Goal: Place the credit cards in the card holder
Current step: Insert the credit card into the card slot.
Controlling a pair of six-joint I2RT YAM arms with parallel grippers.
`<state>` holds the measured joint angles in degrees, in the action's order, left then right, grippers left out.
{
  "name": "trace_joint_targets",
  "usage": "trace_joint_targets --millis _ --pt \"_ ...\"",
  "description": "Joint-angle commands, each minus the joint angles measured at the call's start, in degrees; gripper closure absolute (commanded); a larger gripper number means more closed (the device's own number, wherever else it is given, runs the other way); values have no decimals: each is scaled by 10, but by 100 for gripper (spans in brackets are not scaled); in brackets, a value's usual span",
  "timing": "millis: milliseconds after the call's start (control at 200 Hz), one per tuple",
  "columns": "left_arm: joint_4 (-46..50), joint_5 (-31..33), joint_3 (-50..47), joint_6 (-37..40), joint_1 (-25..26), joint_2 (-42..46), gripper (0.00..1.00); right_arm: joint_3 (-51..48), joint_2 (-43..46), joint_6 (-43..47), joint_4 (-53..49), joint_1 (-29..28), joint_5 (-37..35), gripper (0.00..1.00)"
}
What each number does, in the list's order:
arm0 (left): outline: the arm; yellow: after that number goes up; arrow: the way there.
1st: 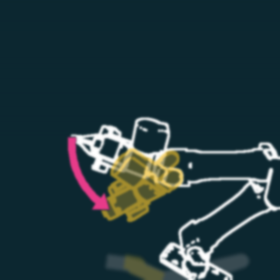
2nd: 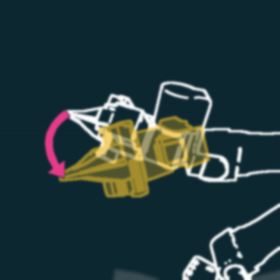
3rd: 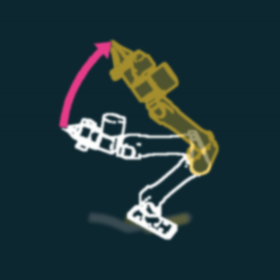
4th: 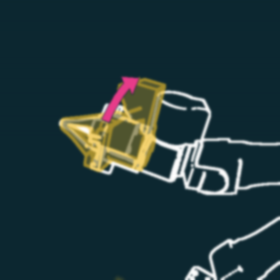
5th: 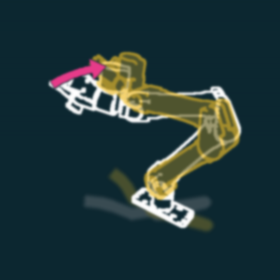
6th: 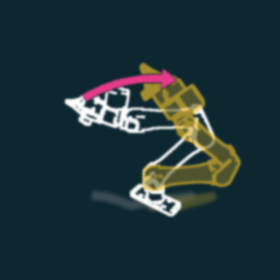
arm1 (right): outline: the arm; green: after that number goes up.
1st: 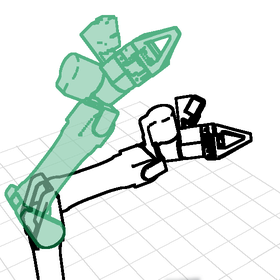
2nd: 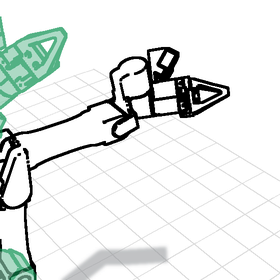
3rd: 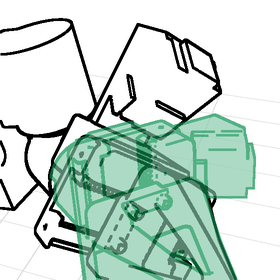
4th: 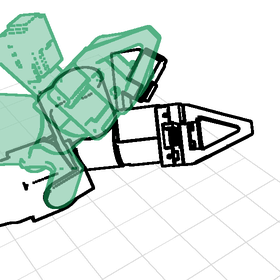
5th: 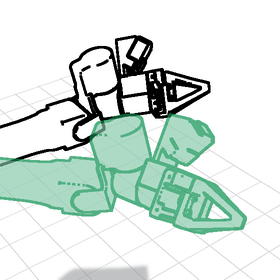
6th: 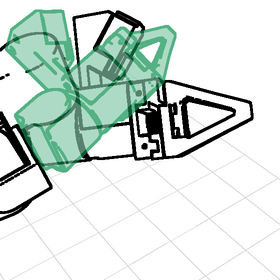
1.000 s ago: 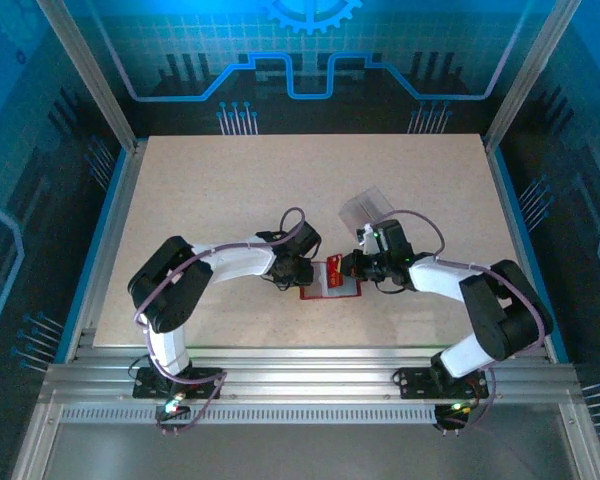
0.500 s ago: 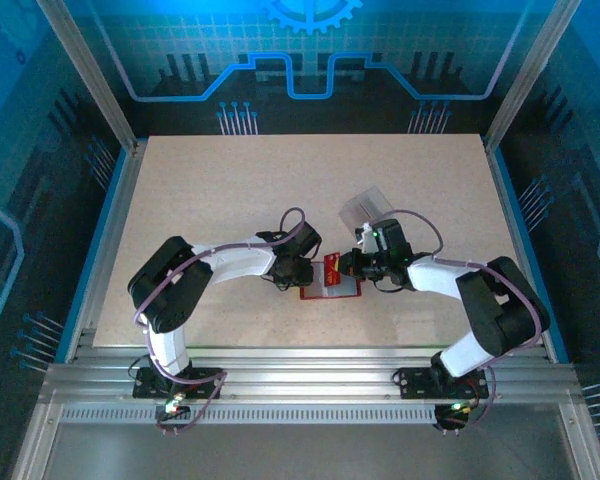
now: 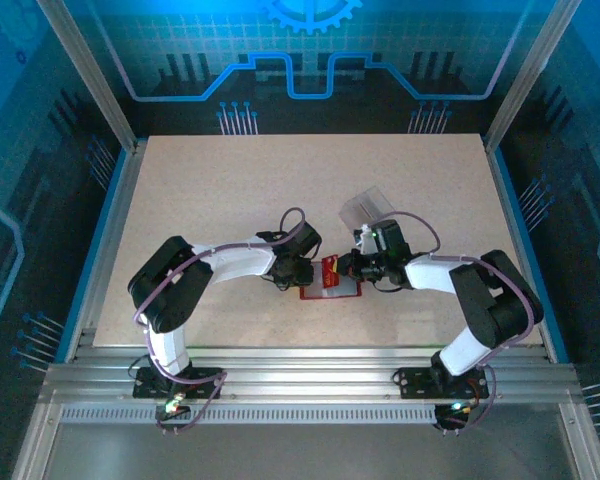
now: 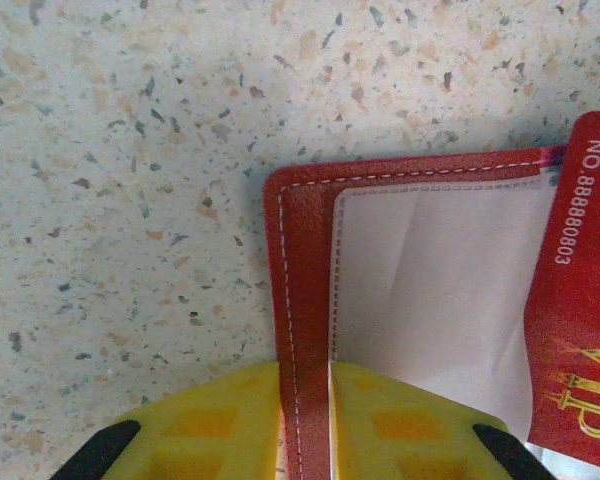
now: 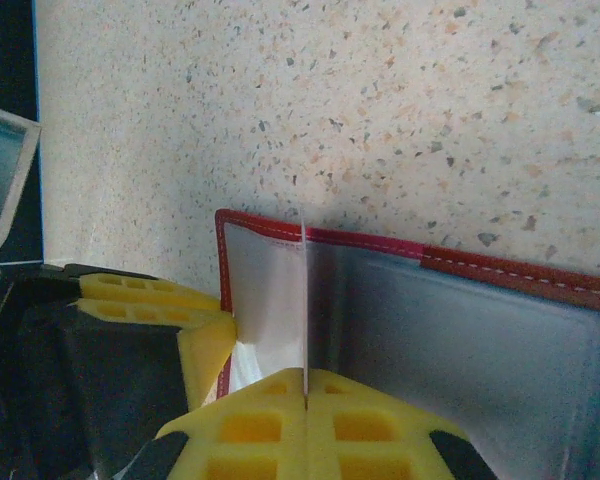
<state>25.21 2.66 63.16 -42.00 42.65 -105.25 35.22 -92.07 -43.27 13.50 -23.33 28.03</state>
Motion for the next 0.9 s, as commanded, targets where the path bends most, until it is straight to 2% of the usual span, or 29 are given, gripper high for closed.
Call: trace_joint_targets --millis 0,625,895 --pt "7 -18 -11 -5 11 -14 79 -2 -18 -19 34 10 32 99" --pt "5 -16 -15 -7 11 -16 79 -12 -28 -55 59 23 67 100" --pt "5 -17 -13 -7 12 -16 79 -15 -28 -44 33 19 64 100"
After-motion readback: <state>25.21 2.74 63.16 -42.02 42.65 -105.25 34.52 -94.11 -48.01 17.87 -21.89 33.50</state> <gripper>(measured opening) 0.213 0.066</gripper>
